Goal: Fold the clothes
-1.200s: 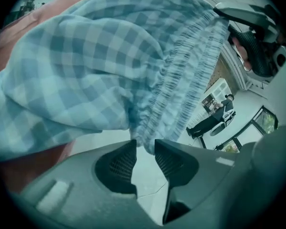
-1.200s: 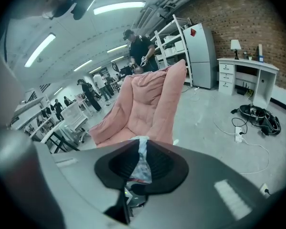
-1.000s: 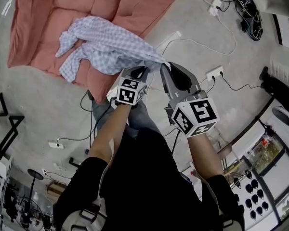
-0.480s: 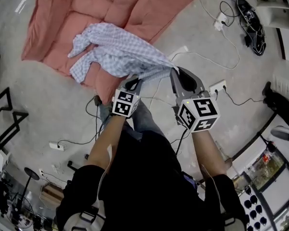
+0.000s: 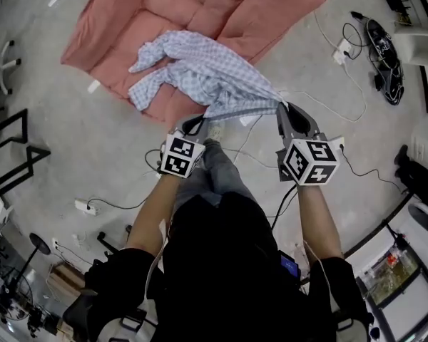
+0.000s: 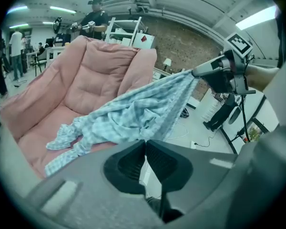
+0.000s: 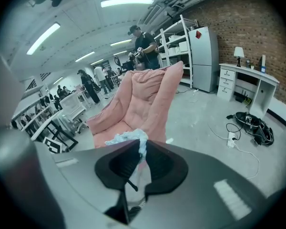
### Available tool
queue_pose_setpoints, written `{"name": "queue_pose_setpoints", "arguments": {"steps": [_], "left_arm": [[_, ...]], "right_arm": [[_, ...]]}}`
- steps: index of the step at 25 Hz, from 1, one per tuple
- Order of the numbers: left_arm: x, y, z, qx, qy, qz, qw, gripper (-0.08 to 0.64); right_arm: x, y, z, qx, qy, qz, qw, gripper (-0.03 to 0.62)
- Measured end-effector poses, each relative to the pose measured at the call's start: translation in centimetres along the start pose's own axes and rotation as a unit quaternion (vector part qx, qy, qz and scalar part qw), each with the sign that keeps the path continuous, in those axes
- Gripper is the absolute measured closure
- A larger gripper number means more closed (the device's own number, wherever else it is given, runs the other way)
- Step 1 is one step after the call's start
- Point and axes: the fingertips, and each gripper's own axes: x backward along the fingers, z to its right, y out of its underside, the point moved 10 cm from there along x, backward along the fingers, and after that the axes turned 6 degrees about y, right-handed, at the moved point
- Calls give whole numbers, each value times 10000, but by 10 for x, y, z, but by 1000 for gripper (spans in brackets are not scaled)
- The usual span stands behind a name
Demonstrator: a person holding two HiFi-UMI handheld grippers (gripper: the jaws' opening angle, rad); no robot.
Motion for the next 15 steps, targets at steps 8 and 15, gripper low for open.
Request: {"name": "queue_pose_setpoints", "arguments": {"steps": [8, 15], "left_arm": [[109, 18, 10, -288, -702, 217, 9969, 541], [218, 22, -9, -102, -1441, 247, 9892, 540]], "right_arm": [[14, -2, -62, 272, -471, -4, 9985, 548], [10, -22, -146, 785, -1314, -3, 9882, 549]]}}
